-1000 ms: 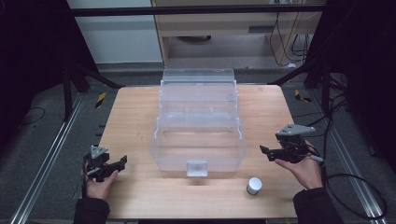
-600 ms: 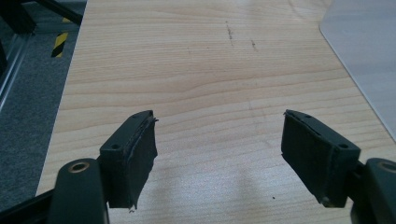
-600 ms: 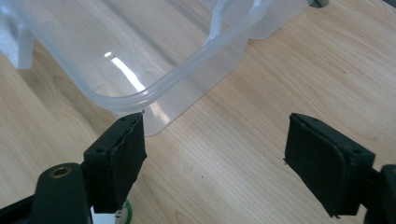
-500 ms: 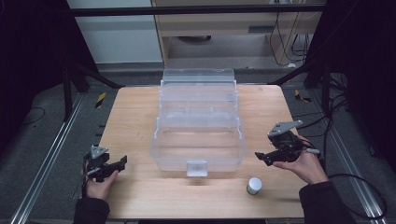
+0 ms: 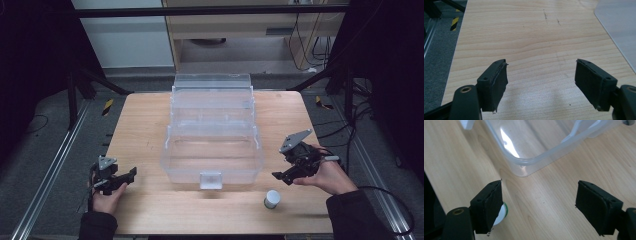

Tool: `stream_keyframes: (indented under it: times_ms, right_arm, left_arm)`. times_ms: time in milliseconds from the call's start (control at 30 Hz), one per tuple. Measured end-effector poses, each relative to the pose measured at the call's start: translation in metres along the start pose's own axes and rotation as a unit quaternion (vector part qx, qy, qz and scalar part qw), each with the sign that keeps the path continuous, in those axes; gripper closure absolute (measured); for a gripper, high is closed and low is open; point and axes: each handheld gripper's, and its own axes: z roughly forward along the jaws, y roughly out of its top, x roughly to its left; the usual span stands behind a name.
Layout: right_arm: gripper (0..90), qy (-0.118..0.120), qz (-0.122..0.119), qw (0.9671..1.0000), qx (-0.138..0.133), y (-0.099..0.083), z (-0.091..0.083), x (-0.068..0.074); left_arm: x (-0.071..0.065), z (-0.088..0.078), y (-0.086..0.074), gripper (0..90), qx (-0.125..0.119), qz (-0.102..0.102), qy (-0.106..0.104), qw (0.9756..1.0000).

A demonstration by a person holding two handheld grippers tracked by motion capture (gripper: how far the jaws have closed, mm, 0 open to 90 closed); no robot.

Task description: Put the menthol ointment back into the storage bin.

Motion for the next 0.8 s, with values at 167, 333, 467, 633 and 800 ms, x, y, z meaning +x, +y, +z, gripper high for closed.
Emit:
stream_keyframes:
  times_ms: [167, 333, 467, 633, 800]
  right_arm:
    - [21.9, 0.015, -0.018, 0.9997, 0.009, 0.004, -0.001, 0.004]
    - [23.0, 0.027, -0.032, 0.9987, 0.028, 0.005, 0.0, 0.006]
    - [23.9, 0.038, -0.06, 0.9963, 0.048, 0.006, 0.003, 0.013]
    - [26.7, 0.046, -0.082, 0.9936, 0.062, 0.006, 0.006, 0.018]
    - [30.0, 0.057, -0.114, 0.9881, 0.087, 0.005, 0.012, 0.025]
  left_arm:
    - [0.0, 0.001, 0.0, 25.5, 0.002, 0.003, 0.0, 1.0]
    - [0.0, 0.001, 0.0, 25.5, 0.002, 0.003, -0.001, 1.0]
    - [-0.001, 0.001, 0.0, 25.5, 0.004, 0.005, -0.001, 1.0]
    - [-0.001, 0.001, 0.0, 25.5, 0.004, 0.007, -0.001, 1.0]
    - [-0.001, 0.001, 0.0, 25.5, 0.005, 0.007, -0.002, 1.0]
